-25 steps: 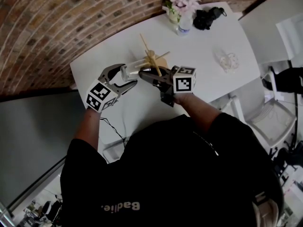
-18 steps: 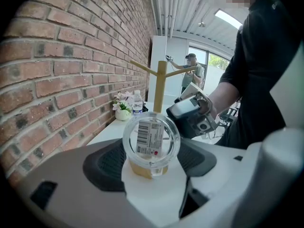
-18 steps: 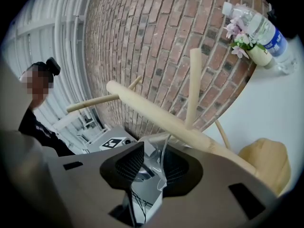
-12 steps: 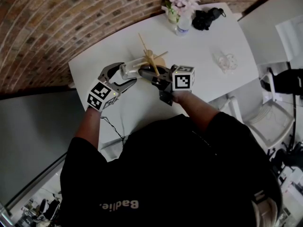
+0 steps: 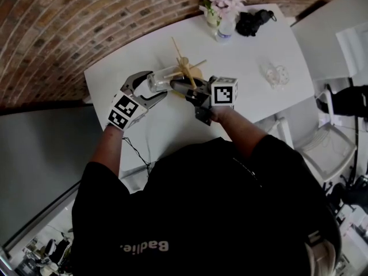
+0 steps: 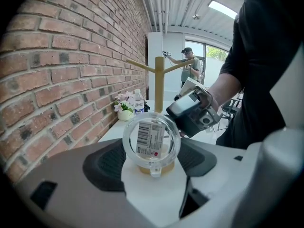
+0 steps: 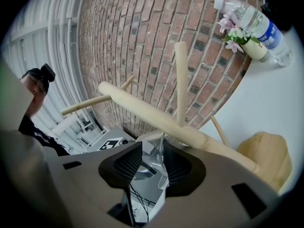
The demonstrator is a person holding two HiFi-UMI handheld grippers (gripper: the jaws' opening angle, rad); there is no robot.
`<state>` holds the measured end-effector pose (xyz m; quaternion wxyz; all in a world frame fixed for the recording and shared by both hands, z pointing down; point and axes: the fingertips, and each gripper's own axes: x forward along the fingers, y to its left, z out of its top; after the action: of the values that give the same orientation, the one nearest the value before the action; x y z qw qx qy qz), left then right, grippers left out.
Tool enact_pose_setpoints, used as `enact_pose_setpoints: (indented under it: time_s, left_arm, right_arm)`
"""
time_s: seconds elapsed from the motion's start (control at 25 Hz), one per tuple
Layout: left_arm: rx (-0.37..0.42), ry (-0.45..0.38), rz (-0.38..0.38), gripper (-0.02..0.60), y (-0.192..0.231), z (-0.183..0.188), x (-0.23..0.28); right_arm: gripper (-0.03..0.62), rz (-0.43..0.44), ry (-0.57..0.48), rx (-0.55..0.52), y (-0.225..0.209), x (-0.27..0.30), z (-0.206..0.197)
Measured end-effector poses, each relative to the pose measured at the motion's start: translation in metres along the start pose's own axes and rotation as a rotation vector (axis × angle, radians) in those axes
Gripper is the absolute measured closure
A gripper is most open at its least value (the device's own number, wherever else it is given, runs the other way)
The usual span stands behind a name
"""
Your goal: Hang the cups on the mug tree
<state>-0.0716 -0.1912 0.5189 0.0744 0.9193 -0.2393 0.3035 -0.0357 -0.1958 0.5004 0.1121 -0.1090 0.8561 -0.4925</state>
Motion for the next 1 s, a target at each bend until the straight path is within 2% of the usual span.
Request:
enact_pose_setpoints:
  time_s: [0.56,0.64,1.0]
  left_arm:
    - [-0.002,-0.011,0.001,0.249,-0.001,-0.003,0.001]
    - [-0.001,-0.011,-0.002,0.252,-0.002,-0.003,0.000]
    - [0.011,-0.011,-0.002,0.253,-0.004,0.003,-0.003]
  right_arm:
    - [0.410,0.020,-0.053,-0.027,0.008,-0.004,0.007]
    - [0.453,-0.002,-0.057,-0.030,0.003,-0.006,0.007]
    - [0.456,0.043,-0.108,0.063,-0.005,-0.010,0.004]
